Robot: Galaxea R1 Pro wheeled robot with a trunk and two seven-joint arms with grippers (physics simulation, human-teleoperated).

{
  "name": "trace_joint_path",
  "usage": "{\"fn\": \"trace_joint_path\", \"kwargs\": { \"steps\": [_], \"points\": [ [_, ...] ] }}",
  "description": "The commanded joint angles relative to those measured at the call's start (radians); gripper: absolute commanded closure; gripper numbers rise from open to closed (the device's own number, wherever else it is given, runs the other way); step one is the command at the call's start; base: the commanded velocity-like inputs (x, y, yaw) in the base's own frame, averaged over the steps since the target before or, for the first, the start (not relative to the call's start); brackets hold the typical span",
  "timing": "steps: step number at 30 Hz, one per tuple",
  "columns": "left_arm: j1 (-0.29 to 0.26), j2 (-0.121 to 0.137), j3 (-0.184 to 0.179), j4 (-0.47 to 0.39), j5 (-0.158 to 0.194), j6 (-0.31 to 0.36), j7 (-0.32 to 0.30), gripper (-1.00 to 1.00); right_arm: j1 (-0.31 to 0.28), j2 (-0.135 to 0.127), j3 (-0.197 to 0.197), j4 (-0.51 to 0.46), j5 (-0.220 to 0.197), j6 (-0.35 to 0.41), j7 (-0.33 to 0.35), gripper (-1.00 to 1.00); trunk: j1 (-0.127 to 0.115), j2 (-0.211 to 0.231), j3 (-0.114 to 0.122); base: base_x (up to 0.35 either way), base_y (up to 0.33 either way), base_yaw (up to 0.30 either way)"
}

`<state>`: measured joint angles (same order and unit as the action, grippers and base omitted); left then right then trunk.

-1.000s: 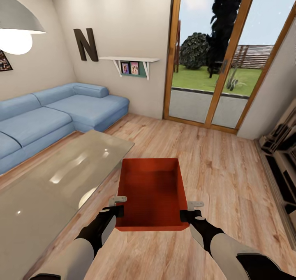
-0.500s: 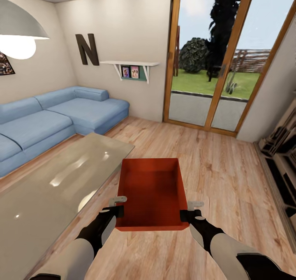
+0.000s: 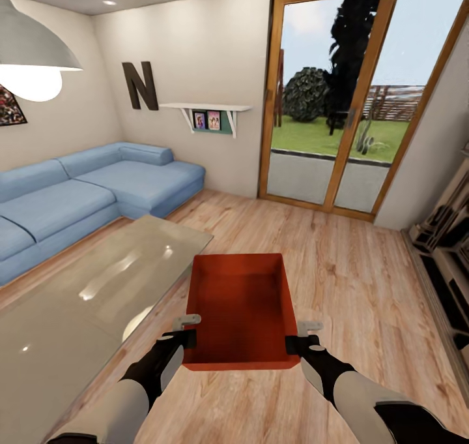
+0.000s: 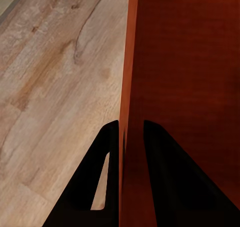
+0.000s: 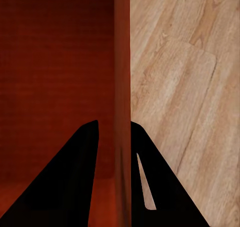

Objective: Move the two storage containers from the living room to the garage. In the garage, place one container on the floor and stack the other container on top of it (either order is fine).

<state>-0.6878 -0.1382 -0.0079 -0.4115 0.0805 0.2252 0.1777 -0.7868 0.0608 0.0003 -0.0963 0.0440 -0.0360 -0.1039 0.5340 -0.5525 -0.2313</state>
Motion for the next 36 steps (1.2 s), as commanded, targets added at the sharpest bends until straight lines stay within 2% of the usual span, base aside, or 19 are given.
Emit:
{"fn": "trace_joint_path", "kwargs": {
  "steps": [1,36],
  "points": [
    [0.001,0.022,-0.009,0.0,-0.005,0.008,0.026,1.0,-0.002,0.001,-0.033,-0.015,0.005,-0.002,-0.001,1.0,0.0,-0.001,0.0,0.0,0.0,0.0],
    [0.001,0.022,-0.009,0.0,-0.007,0.006,0.026,1.0,-0.002,0.001,-0.033,-0.014,0.005,-0.002,-0.002,1.0,0.0,-0.001,0.056,0.0,0.0,0.0]
  ]
}}
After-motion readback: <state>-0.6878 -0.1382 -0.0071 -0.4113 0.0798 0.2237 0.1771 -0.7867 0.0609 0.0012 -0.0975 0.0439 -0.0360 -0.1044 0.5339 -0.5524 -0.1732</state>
